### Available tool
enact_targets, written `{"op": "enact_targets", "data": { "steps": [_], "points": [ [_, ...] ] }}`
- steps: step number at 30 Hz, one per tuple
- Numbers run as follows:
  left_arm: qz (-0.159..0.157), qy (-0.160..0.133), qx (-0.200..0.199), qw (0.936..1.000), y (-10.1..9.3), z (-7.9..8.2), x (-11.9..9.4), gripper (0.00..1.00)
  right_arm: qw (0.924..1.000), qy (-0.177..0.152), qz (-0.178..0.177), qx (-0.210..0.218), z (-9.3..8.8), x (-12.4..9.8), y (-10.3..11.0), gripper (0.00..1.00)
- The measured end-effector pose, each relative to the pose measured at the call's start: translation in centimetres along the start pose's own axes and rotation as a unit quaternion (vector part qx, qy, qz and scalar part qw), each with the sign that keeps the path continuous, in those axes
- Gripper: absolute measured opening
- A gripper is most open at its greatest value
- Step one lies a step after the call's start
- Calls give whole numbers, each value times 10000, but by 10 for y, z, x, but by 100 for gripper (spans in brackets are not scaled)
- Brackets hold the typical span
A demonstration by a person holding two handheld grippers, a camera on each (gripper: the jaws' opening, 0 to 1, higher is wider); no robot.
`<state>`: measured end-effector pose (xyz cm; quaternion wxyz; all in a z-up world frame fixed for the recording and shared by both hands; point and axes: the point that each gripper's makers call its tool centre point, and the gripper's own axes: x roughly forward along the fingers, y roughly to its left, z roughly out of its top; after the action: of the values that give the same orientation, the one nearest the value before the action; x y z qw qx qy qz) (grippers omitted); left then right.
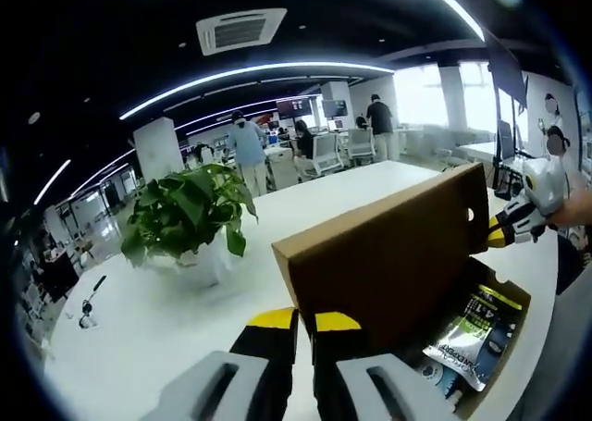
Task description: Operate the shoe box by opening the lid, removing the specified soft item, and placing it in the target area until the item is outside and the box remains undamaged.
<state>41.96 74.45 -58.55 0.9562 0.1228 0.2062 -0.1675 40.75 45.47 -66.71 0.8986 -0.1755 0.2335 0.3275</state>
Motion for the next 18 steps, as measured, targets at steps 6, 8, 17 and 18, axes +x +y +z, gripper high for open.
{"op": "enact_targets", "data": {
  "steps": [6,8,17,18],
  "points": [
    [20,-1,-39,10000,3,1,7,4,10000,-13,-12,-53,0,2,-2,2],
    [54,11,-15,10000,3,1,9,5,10000,-20,-11,-44,1,2,-3,1],
    [189,67,79,9998,5,-1,19,8,9999,-18,-8,-101,2,4,-5,1],
    [176,56,49,9998,5,-1,19,8,9999,-15,-8,-121,2,4,-6,1]
  ]
}}
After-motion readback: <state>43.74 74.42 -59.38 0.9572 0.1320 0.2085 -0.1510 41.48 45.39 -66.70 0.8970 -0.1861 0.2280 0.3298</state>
